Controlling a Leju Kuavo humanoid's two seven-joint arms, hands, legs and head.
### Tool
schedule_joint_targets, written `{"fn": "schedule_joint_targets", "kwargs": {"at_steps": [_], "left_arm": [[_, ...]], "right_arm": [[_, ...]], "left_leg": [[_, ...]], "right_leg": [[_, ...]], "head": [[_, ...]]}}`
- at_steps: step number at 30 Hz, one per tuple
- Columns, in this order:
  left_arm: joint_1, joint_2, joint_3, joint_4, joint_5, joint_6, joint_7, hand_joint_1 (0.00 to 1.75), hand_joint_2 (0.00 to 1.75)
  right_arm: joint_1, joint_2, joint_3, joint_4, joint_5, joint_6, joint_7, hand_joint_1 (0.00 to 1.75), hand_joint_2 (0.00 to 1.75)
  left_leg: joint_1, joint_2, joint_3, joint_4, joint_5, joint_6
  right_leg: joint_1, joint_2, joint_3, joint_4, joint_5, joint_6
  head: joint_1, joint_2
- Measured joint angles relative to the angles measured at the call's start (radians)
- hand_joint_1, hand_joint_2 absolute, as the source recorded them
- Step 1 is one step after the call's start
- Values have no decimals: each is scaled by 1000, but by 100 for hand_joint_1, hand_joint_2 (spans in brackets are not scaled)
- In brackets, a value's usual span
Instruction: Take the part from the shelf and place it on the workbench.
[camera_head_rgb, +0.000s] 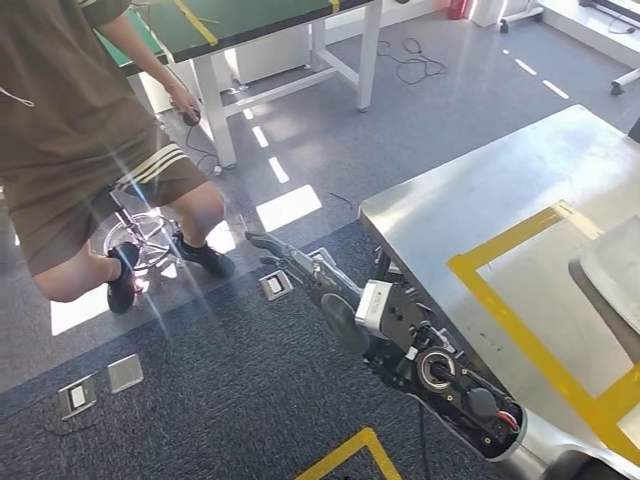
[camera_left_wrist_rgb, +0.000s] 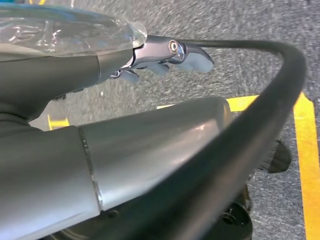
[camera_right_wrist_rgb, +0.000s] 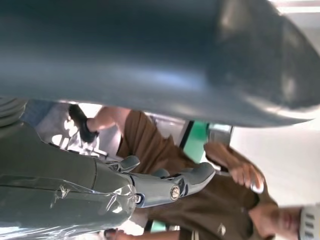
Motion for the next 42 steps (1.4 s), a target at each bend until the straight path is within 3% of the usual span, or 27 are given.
{"fn": "schedule_joint_targets", "kwargs": {"at_steps": [2,4,6,8,9,11,13,15,16,17,18,20,22,24,26,27,29,30,31,32,33,35,36,38,40,42], "left_arm": [[1,-2,-1,0,2,2,2,0,0],[0,-3,-2,0,2,5,2,0,0],[-2,-3,-4,0,2,7,2,0,0],[0,-2,-6,0,2,9,2,0,0],[3,-2,-6,0,2,9,2,0,0],[5,-3,-7,0,2,10,2,0,0],[1,-5,-7,0,2,10,3,0,0],[-1,-6,-7,0,2,10,3,0,0],[0,-7,-7,0,2,10,3,0,0],[1,-8,-7,0,2,10,3,0,0],[2,-8,-7,0,2,10,3,0,0],[1,-7,-7,0,2,10,3,0,0],[-1,-6,-7,0,2,10,3,0,0],[0,-5,-7,0,2,10,5,0,0],[3,-5,-7,0,2,10,8,0,0],[3,-5,-7,0,3,10,9,0,0],[2,-5,-7,0,3,11,9,0,0],[1,-5,-7,0,3,11,9,0,0],[0,-6,-7,0,3,11,9,0,0],[1,-6,-7,0,3,11,9,0,0],[1,-7,-8,0,4,11,9,0,0],[2,-8,-8,0,5,11,9,0,0],[0,-8,-8,0,5,11,9,0,0],[-2,-7,-8,0,6,11,9,0,0],[3,-5,-8,0,6,11,9,0,0],[6,-5,-9,0,7,12,9,0,0]], "right_arm": [[-1,7,12,7,0,1,-1,0,0],[-4,11,20,14,0,1,-1,0,0],[-6,15,30,21,-1,1,-1,0,0],[-8,19,37,26,-1,1,-2,0,0],[-8,21,40,27,-1,1,-2,0,0],[-10,25,44,28,-1,1,-2,0,0],[-11,27,47,30,-1,1,-3,0,0],[-11,27,51,33,-1,1,-3,0,0],[-11,28,53,35,-1,1,-3,0,0],[-11,28,55,37,-1,1,-3,0,0],[-12,28,58,38,-1,1,-3,0,0],[-13,29,61,38,-1,1,-3,0,0],[-15,30,64,39,-1,1,-3,0,0],[-17,31,67,40,-1,1,-4,0,0],[-18,32,68,40,-1,1,-4,0,0],[-18,32,69,40,-2,0,-5,0,0],[-16,32,70,42,-3,-1,-6,0,0],[-15,32,71,43,-4,-2,-6,0,0],[-13,32,72,45,-4,-2,-6,0,0],[-12,32,72,46,-5,-2,-6,0,0],[-12,32,73,47,-6,-2,-6,0,0],[-12,32,74,48,-6,-2,-7,0,0],[-13,32,75,48,-6,-2,-7,0,0],[-13,32,76,49,-7,-2,-7,0,0],[-14,33,77,50,-7,-2,-8,0,0],[-16,34,77,50,-7,-2,-9,0,0]], "left_leg": [[2,-28,7,2,-4,-6],[4,-55,6,8,-7,-17],[9,-79,-10,13,-3,-32],[14,-99,-22,13,4,-47],[15,-94,-24,15,2,-52],[12,-42,-43,53,-20,-59],[10,19,-107,174,-76,-66],[12,38,-180,306,-122,-70],[12,40,-193,327,-120,-70],[12,42,-182,303,-98,-69],[11,50,-150,242,-63,-65],[4,89,-69,90,-6,-54],[-5,109,-34,21,8,-41],[-9,88,-33,16,8,-32],[-4,69,-25,8,10,-23],[0,60,-20,5,10,-18],[2,40,-16,4,9,-12],[2,27,-15,4,8,-10],[2,13,-13,4,8,-10],[2,-1,-11,4,6,-11],[3,-15,-6,5,4,-13],[4,-44,-1,8,-1,-20],[3,-57,-3,12,-3,-24],[6,-80,-15,15,0,-36],[10,-92,-23,16,3,-48],[7,-45,-48,65,-26,-56]], "right_leg": [[-2,14,34,-105,84,-2],[-8,66,86,-234,144,-5],[-8,98,105,-280,146,-10],[-4,81,107,-288,145,-21],[-5,71,109,-291,147,-26],[-5,50,114,-299,150,-37],[2,22,116,-301,149,-46],[8,-11,116,-301,145,-53],[11,-26,117,-301,144,-54],[12,-39,119,-301,142,-55],[13,-51,121,-301,140,-54],[18,-72,127,-301,134,-50],[22,-89,132,-301,127,-43],[24,-106,138,-303,121,-34],[20,-83,133,-277,97,-25],[18,-59,115,-233,71,-21],[16,-12,45,-86,6,-17],[17,-3,10,-19,-14,-16],[17,0,-14,17,-15,-15],[16,2,-18,10,6,-15],[15,6,-2,-39,45,-15],[8,43,53,-185,127,-15],[4,65,76,-241,146,-16],[3,88,94,-276,147,-21],[4,67,101,-284,149,-33],[4,42,108,-295,154,-46]], "head": [[1,0],[1,0],[0,0],[0,0],[-2,0],[-9,0],[-19,0],[-23,0],[-24,0],[-24,0],[-24,0],[-25,0],[-22,0],[-18,0],[-17,0],[-14,0],[-8,0],[-5,0],[-4,0],[-3,0],[-2,0],[2,0],[2,0],[-1,0],[-2,0],[-11,0]]}}
